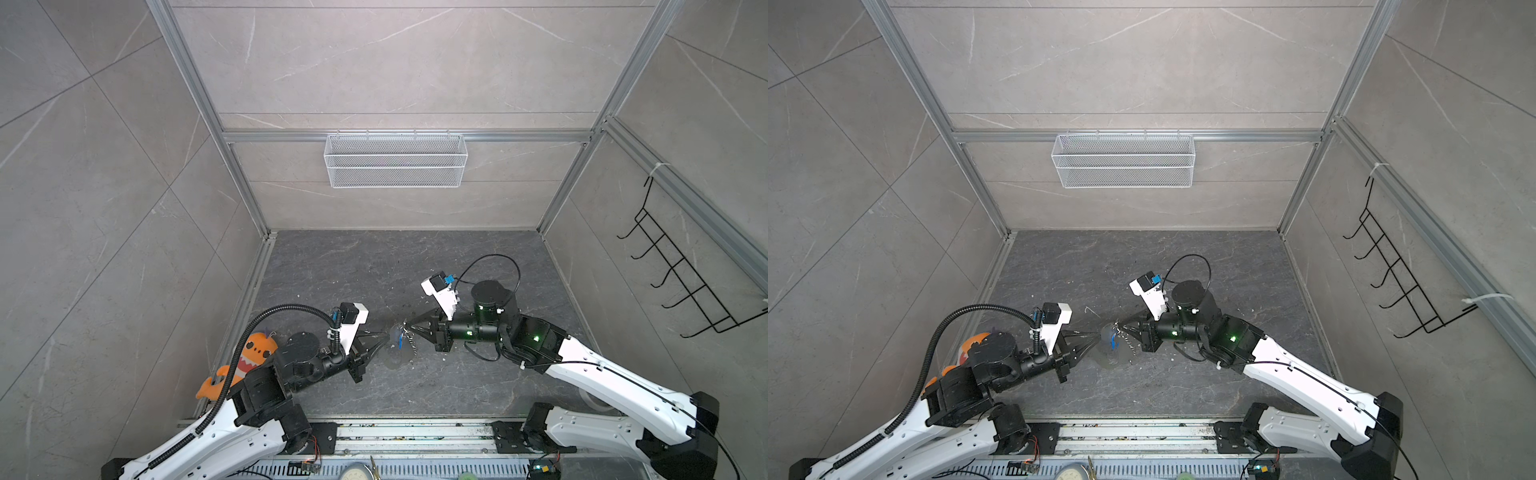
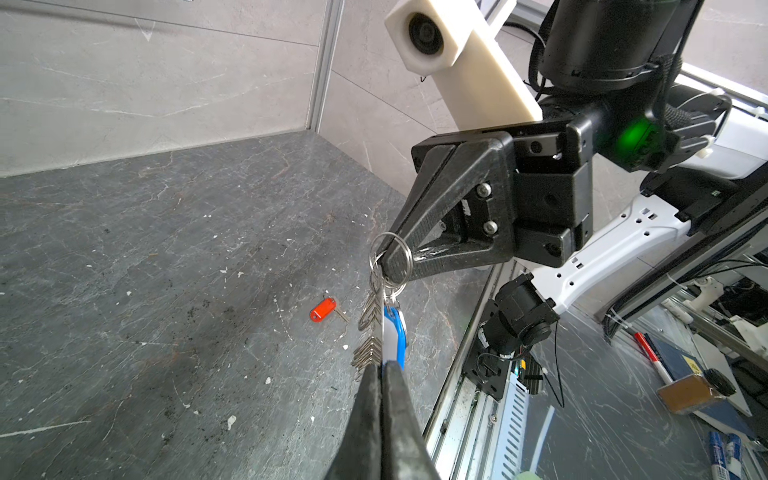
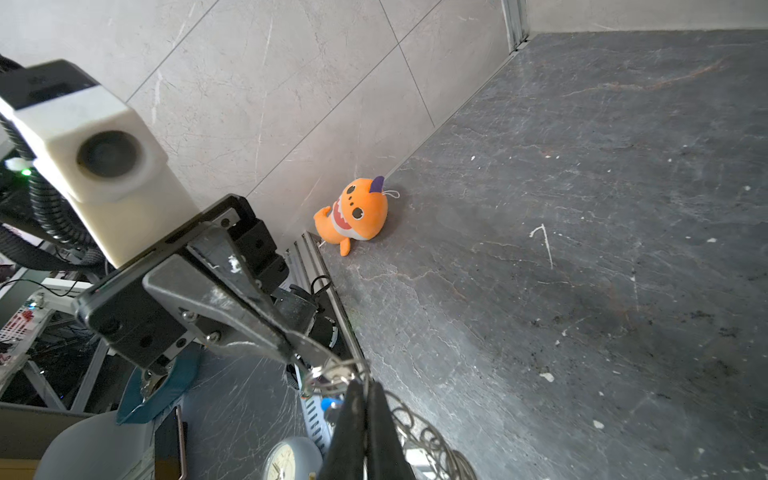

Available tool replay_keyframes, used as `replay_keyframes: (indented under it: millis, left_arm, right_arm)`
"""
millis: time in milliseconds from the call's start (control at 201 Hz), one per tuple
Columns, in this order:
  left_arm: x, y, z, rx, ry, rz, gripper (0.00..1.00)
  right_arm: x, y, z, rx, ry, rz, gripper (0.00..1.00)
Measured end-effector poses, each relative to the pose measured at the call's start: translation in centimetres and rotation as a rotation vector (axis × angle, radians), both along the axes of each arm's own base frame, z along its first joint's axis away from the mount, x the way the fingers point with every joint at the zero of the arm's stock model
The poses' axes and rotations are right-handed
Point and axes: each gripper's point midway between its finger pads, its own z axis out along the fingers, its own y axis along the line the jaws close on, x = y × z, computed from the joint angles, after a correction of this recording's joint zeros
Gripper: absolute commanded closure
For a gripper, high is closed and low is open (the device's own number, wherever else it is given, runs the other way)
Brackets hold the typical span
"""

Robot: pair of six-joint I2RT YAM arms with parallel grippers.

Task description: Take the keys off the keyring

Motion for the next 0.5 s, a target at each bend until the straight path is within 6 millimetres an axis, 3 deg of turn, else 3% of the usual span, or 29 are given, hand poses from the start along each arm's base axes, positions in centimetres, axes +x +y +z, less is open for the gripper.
replay_keyframes:
  millis: [30,65,100,169,339,498]
  left_arm:
    - [0.1,0.0,-0.1,0.005,0.003,0.003,0.95]
    - [0.2,0.0,-0.3,0.013,0.007,0.009,0.76]
    - [0.4,0.0,-0.5,0.020,0.011,0.019,0.64]
    - [0.8,0.3,-0.7,0.030,0.026,0.052,0.51]
    - [1.9,2.0,-1.3,0.049,0.049,0.162,0.49]
    - [1.6,2.5,-0.1,0.014,0.038,0.165,0.47]
  right_arm:
    - [0.1,0.0,0.0,-0.014,-0.005,-0.007,1.00]
    - [0.1,-0.1,-0.1,-0.033,-0.011,-0.017,1.00]
    - [0.1,-0.1,-0.1,-0.050,-0.015,-0.022,1.00]
    - [0.1,-0.1,-0.1,-0.085,-0.025,-0.035,1.00]
    - [0.4,0.0,-1.1,-0.179,-0.051,-0.076,1.00]
    - [0.5,0.4,-2.9,-0.296,-0.080,-0.111,1.00]
